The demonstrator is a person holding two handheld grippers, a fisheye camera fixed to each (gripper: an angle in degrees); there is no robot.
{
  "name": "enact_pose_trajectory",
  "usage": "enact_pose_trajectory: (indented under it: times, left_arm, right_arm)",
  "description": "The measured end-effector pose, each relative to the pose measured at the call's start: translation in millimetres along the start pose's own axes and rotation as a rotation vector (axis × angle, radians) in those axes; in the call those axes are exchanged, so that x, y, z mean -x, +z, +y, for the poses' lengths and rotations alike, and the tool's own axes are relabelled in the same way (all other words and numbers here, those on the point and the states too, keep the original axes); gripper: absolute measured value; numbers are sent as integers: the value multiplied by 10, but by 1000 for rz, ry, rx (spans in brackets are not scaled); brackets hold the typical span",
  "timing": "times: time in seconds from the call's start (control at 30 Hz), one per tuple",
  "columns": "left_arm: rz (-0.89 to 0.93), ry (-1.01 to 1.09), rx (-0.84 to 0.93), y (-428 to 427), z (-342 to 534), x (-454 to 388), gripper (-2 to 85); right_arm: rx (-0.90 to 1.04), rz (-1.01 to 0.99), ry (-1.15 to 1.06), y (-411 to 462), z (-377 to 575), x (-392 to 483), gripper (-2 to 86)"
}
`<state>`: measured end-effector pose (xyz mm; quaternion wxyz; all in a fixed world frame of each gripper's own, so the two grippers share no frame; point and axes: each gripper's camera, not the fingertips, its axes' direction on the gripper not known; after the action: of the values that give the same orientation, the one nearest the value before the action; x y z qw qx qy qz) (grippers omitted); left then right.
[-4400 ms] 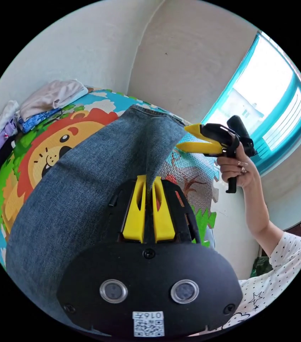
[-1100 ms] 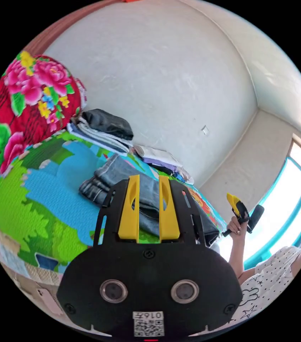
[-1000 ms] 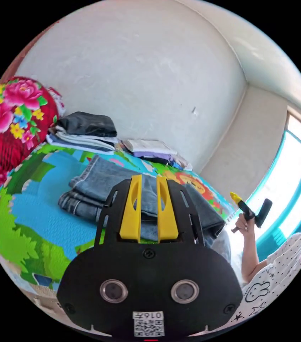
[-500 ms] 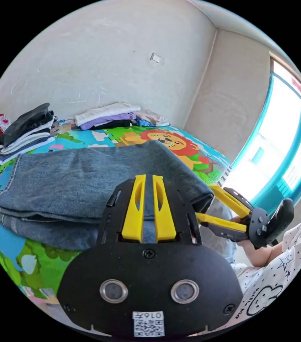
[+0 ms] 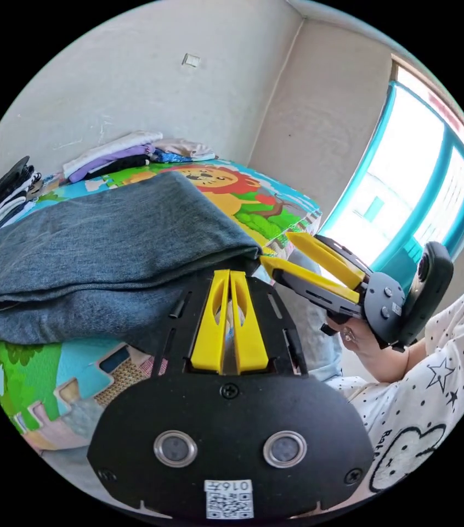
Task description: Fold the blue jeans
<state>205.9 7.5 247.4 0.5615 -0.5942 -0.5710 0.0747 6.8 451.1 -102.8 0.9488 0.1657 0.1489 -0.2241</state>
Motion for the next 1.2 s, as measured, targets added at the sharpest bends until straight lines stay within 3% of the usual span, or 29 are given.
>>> enact_pose_trajectory:
  times: [0.27, 0.43, 0.5, 0.67, 0.77, 0.97, 1.07, 1.2]
  left_arm:
    - [-119, 15, -153, 141, -417, -580, -10]
    - [-56, 172, -143, 136, -476, -935, -10]
    - [-47, 236, -113, 140, -513, -1095, -10]
    - [-151, 298, -108, 92, -572, -1499, -10]
    - [-247, 294, -122, 69, -588, -1756, -10]
    - [-294, 325, -95, 19, -653, -2012, -10]
    - [-267, 326, -86, -27, -656, -2051, -10]
    - [-313, 324, -115, -99, -589, -2186, -10]
  right_arm:
    - [-112, 2, 10, 29, 349, -457, 87]
    - [-120, -40, -31, 384, 293, -1022, 88]
    - [-121, -129, -20, 608, 156, -1336, 89]
    - [34, -577, 15, 1519, -518, -2081, 90]
    - [141, -690, 140, 2063, -900, -2240, 98]
    - [510, -610, 71, 2962, -1325, -1916, 150]
    - [531, -445, -111, 3086, -1234, -1799, 194]
    - [502, -483, -91, 3087, -1164, -1880, 202]
